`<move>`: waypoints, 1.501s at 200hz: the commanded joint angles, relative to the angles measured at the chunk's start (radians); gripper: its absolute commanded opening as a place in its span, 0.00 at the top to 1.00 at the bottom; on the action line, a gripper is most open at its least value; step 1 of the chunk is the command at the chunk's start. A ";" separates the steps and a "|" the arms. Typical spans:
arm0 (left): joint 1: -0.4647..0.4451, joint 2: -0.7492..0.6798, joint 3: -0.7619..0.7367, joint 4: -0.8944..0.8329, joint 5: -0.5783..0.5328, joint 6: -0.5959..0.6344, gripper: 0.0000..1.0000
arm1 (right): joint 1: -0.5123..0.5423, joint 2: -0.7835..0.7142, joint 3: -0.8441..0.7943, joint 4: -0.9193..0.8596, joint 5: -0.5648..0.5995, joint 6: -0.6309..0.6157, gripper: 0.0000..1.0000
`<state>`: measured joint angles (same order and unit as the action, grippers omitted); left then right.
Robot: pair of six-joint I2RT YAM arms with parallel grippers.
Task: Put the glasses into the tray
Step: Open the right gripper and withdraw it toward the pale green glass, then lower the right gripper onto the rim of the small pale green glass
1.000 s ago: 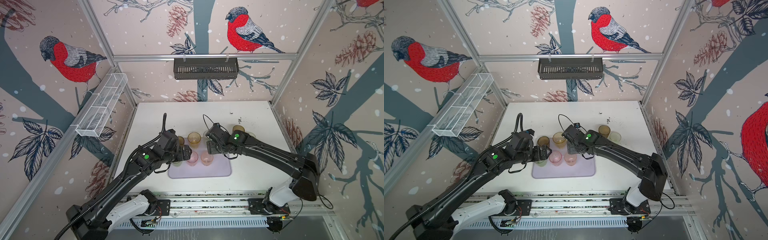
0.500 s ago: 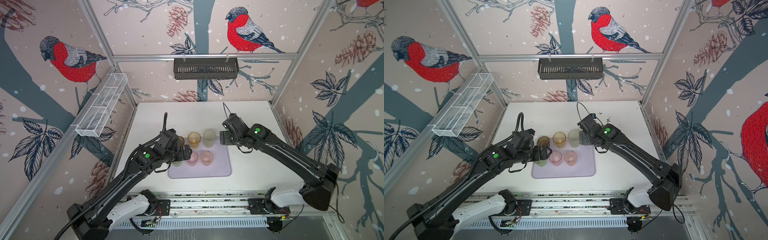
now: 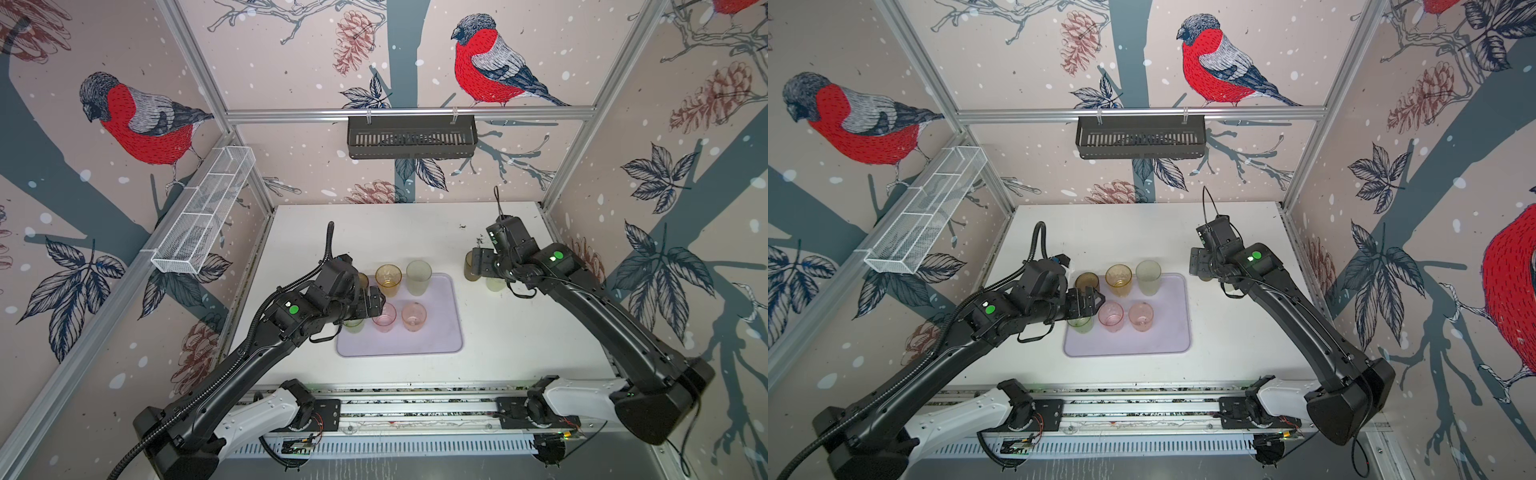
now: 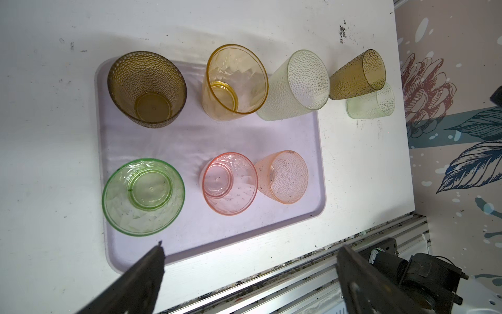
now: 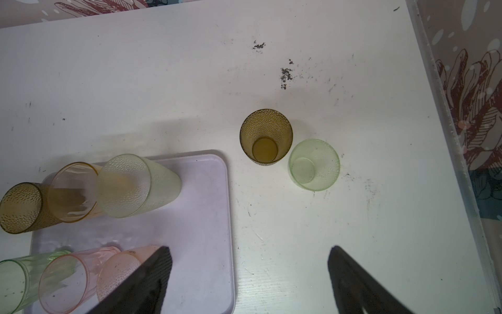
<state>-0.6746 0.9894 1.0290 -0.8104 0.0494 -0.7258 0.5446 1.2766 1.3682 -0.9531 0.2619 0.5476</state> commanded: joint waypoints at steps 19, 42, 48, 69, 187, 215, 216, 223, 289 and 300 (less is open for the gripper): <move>0.003 0.010 0.011 0.022 0.000 0.012 0.02 | -0.063 -0.010 -0.014 -0.021 -0.054 -0.052 0.08; 0.003 0.019 0.016 0.032 0.003 0.012 0.02 | -0.111 -0.005 -0.017 -0.019 -0.076 -0.078 0.08; 0.003 0.021 0.017 0.035 0.004 0.011 0.02 | -0.123 -0.002 -0.018 -0.016 -0.080 -0.085 0.08; 0.004 0.029 0.020 0.044 0.007 0.009 0.02 | -0.161 0.002 -0.028 -0.004 -0.103 -0.101 0.08; 0.003 0.056 0.006 0.093 0.027 0.006 0.02 | -0.277 0.039 -0.139 0.072 -0.178 -0.146 0.09; 0.004 0.061 0.010 0.100 0.032 0.006 0.02 | -0.289 0.073 -0.146 0.073 -0.176 -0.155 0.09; 0.003 0.060 0.011 0.100 0.032 0.007 0.02 | -0.289 0.073 -0.148 0.075 -0.177 -0.156 0.09; 0.003 0.063 0.010 0.102 0.033 0.008 0.02 | -0.295 0.078 -0.152 0.082 -0.176 -0.160 0.09; 0.003 0.063 0.005 0.120 0.040 0.013 0.02 | -0.423 0.130 -0.161 0.135 -0.211 -0.207 0.12; 0.003 0.064 0.005 0.122 0.041 0.015 0.02 | -0.439 0.142 -0.158 0.140 -0.216 -0.217 0.13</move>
<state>-0.6743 1.0523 1.0344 -0.7151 0.0788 -0.7254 0.1356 1.4006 1.2068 -0.8452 0.0719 0.3637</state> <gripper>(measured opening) 0.982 0.878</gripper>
